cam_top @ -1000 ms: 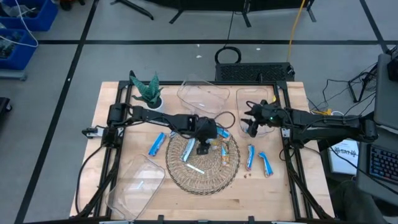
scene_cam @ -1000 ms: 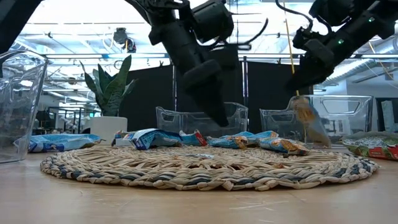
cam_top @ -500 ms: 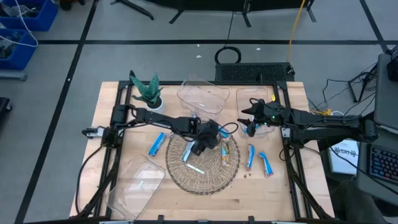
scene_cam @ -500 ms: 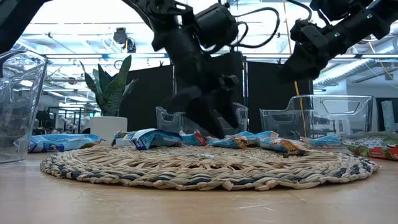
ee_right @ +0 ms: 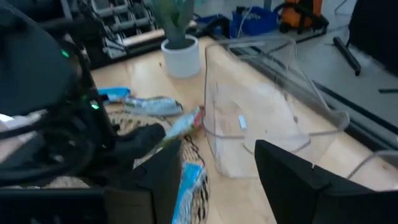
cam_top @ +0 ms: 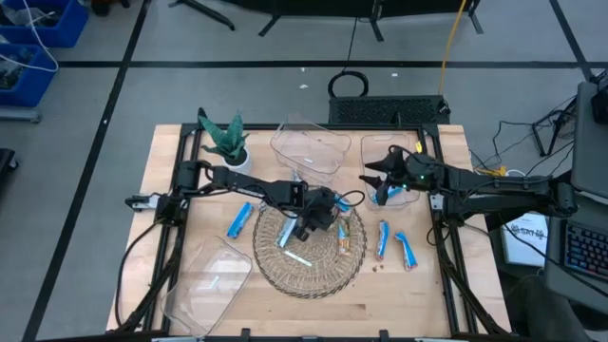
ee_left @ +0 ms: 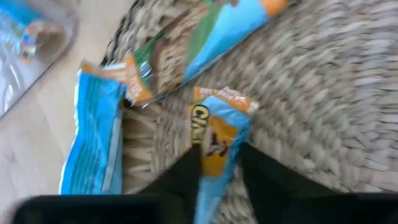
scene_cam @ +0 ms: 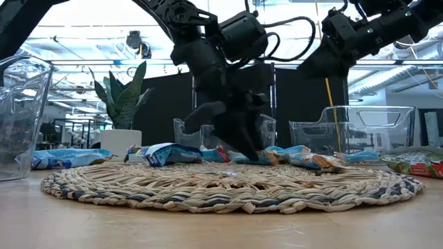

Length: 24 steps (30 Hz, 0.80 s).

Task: Pick and place Granola Bars by type
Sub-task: Put the left yellow granola bar into the top right transparent bin

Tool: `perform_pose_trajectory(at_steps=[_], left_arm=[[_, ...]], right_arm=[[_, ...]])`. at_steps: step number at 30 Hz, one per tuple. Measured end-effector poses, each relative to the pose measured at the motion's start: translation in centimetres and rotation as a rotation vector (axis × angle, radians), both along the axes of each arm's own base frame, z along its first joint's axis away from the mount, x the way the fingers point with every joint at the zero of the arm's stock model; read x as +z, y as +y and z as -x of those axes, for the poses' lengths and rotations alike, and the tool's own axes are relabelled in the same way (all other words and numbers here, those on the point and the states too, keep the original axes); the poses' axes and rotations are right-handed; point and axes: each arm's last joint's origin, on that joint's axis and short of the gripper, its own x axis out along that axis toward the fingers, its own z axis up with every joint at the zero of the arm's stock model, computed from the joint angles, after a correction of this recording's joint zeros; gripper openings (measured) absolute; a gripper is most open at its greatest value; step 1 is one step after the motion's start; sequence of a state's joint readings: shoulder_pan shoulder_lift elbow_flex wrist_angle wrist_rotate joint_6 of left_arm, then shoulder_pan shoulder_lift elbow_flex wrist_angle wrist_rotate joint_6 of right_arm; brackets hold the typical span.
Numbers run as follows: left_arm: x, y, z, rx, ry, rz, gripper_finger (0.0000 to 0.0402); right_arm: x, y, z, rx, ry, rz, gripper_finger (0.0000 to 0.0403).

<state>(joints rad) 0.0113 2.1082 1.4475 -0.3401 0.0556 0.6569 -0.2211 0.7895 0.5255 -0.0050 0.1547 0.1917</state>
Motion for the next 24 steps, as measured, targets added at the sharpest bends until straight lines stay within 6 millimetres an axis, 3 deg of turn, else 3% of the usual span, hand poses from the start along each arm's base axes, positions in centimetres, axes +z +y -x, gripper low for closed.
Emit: perform_pose_trajectory(at_steps=[2,3,8,14,19,24], left_arm=[[0.0,0.1,0.0,0.03,0.001,0.017,0.0028],[0.0,0.1,0.0,0.045,0.0,0.018,0.0016],[1.6,-0.1,0.3,0.118,-0.033,-0.051,0.0005],[9.9,0.0,2.1,0.199,-0.261,0.019,0.0003],[15.9,2.4,3.5,0.329,-0.522,0.171,0.0002],[18.7,4.8,3.7,0.395,-0.733,0.305,0.0001]], right_arm=[[0.2,0.0,-0.1,0.001,-0.018,0.01,0.0184],[0.3,0.0,-0.1,0.003,-0.024,0.014,0.018],[0.5,0.0,0.1,0.005,-0.041,0.026,0.0163],[1.1,0.2,0.9,-0.001,-0.068,0.013,0.0168],[1.0,0.4,1.2,0.025,-0.063,-0.01,0.0194],[1.3,0.4,0.7,0.072,-0.104,-0.017,0.0225]])
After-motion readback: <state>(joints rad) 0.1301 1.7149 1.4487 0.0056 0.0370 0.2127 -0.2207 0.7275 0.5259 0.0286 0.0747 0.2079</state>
